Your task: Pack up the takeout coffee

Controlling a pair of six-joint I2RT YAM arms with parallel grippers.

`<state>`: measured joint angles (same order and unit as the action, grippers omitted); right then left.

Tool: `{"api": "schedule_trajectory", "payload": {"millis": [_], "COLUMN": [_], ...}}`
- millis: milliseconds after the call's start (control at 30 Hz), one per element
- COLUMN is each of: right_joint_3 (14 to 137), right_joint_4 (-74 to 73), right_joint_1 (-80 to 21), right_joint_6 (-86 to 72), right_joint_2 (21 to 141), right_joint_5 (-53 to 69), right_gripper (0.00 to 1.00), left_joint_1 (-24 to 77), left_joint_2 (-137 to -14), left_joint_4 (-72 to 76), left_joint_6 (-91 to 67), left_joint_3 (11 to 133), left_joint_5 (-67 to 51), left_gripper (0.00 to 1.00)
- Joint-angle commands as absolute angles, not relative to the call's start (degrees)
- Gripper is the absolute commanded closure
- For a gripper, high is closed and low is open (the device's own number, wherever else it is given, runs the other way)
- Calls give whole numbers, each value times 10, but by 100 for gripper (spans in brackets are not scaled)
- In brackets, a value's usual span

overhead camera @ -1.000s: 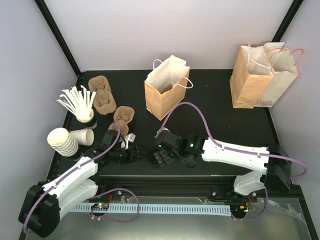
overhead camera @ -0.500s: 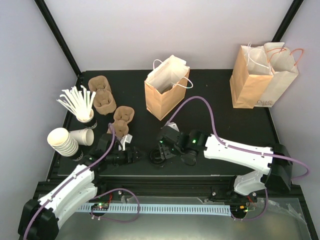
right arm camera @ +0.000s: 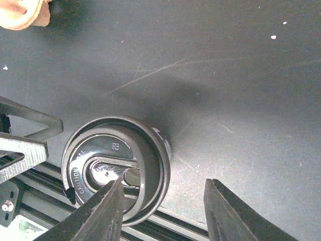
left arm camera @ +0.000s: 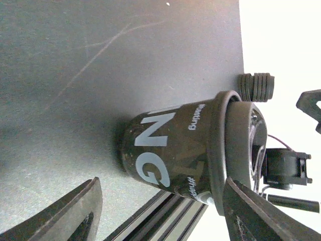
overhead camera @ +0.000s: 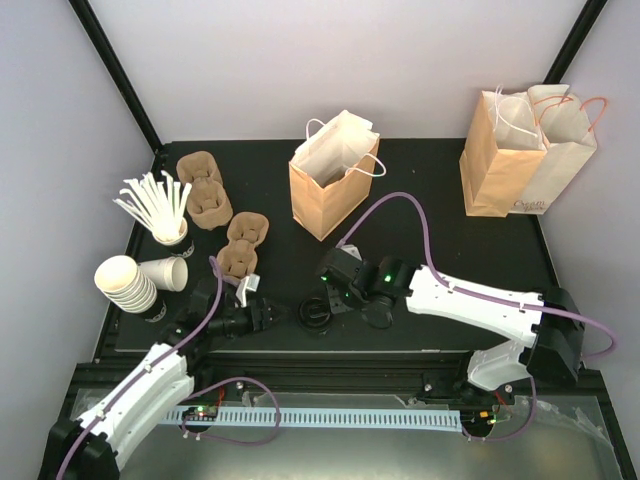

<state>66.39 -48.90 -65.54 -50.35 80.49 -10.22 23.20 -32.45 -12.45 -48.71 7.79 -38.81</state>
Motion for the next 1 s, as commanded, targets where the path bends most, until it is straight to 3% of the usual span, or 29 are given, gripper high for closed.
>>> {"api": "schedule_trajectory", "payload": {"millis": [0,433,967], "right_joint_3": [661,649,647], "right_joint_4": [-487,-469,-448], "right_joint_1": [-653,-645,-644], "right_joint_6": [-516,-510,-492], "right_joint_2": [814,835,857], "right_joint_5": [-87,-53,-8], "right_gripper": [54,66,70], "left_joint_1": [229,235,236], "left_joint_2": [-354,-435,-430], "left_joint_4": [-62,19,31], "left_joint_6": [-493,-492,-506], "left_joint_3": [70,59,68], "left_joint_5": [-444,-493,-488], "left_gripper": [35,49,52]}}
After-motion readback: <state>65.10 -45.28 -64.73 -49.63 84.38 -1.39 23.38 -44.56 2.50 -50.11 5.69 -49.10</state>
